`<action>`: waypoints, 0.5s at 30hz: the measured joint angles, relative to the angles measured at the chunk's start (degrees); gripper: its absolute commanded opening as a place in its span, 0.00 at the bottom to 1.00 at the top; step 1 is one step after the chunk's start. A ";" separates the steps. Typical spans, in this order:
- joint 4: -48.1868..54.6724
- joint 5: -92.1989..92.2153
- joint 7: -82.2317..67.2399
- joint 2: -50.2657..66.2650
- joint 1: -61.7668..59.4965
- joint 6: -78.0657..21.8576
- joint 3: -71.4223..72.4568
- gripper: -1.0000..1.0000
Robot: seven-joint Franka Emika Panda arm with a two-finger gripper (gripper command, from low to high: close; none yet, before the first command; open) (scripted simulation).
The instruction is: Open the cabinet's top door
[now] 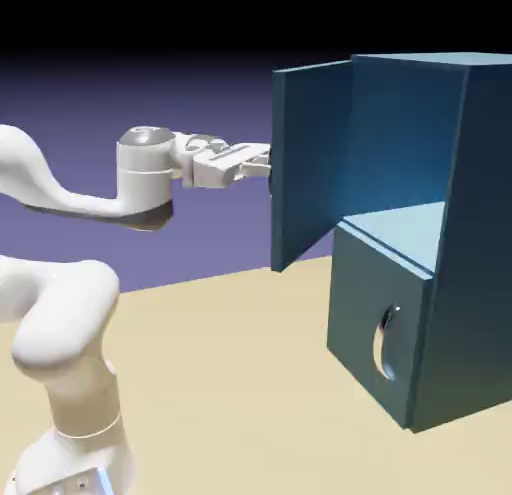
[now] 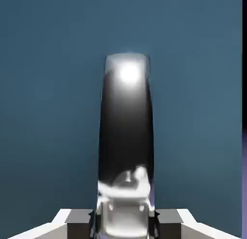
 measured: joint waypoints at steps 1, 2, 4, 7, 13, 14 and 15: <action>1.06 1.49 -0.32 0.27 -0.03 -2.49 1.36 0.00; 2.22 2.93 -0.61 0.56 -0.21 -4.98 2.76 0.00; 4.83 5.70 -1.12 1.20 -0.97 -9.97 5.60 0.00; 9.46 9.54 -1.80 2.18 -3.15 -17.44 9.98 0.00; 21.06 16.08 -3.18 3.63 -10.95 -32.28 18.70 0.00; 23.14 16.98 -3.44 3.73 -12.53 -34.59 20.02 0.00; 25.22 17.82 -3.71 3.78 -14.15 -36.82 21.29 0.00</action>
